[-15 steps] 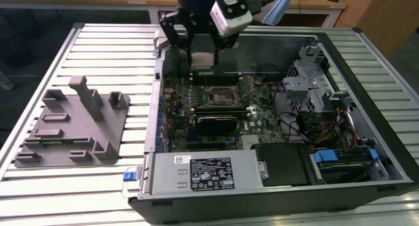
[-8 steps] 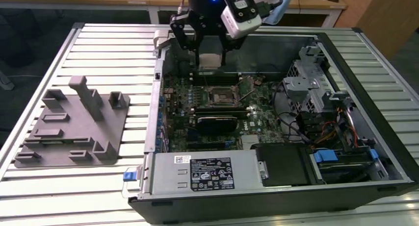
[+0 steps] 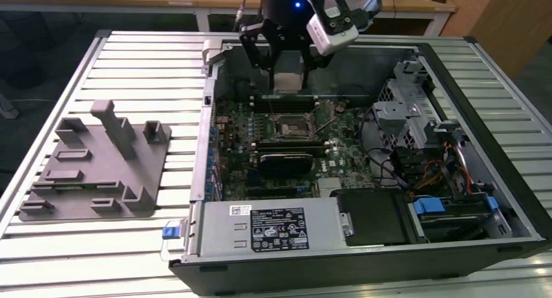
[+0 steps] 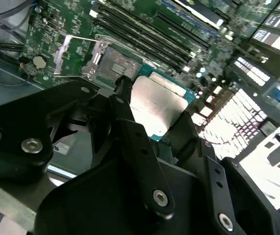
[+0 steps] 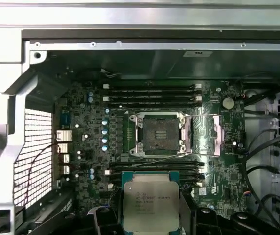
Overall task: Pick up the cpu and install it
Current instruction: 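Pick up the cpu and move it towards the insertion slot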
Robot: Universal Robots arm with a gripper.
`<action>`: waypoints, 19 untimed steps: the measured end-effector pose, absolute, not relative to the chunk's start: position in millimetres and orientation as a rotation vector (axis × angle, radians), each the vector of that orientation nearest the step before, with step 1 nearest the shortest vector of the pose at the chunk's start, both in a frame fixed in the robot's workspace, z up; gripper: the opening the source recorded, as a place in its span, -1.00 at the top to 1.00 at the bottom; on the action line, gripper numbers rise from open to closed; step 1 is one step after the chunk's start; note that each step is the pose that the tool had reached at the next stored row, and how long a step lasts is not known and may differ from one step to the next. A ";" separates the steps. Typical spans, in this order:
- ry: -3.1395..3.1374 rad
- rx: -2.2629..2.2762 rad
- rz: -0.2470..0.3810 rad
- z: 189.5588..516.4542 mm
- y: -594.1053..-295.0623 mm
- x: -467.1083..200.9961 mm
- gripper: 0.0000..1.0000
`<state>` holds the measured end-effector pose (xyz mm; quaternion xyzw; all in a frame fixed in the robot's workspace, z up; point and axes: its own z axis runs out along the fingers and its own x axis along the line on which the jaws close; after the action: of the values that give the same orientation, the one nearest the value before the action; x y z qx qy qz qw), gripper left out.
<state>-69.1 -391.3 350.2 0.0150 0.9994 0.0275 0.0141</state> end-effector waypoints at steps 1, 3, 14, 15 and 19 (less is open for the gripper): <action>3.113 0.047 0.086 348.9 -390.6 -67.0 -0.08; 3.114 0.047 0.085 346.2 -389.1 -62.8 -0.08; 3.122 0.047 0.085 330.5 -378.8 -43.8 -0.08; 3.123 0.047 0.085 328.9 -378.1 -42.5 -0.08; 3.127 0.047 0.085 322.1 -375.8 -39.9 -0.08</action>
<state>-39.9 -375.8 322.1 0.0150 0.9995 0.0272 0.0064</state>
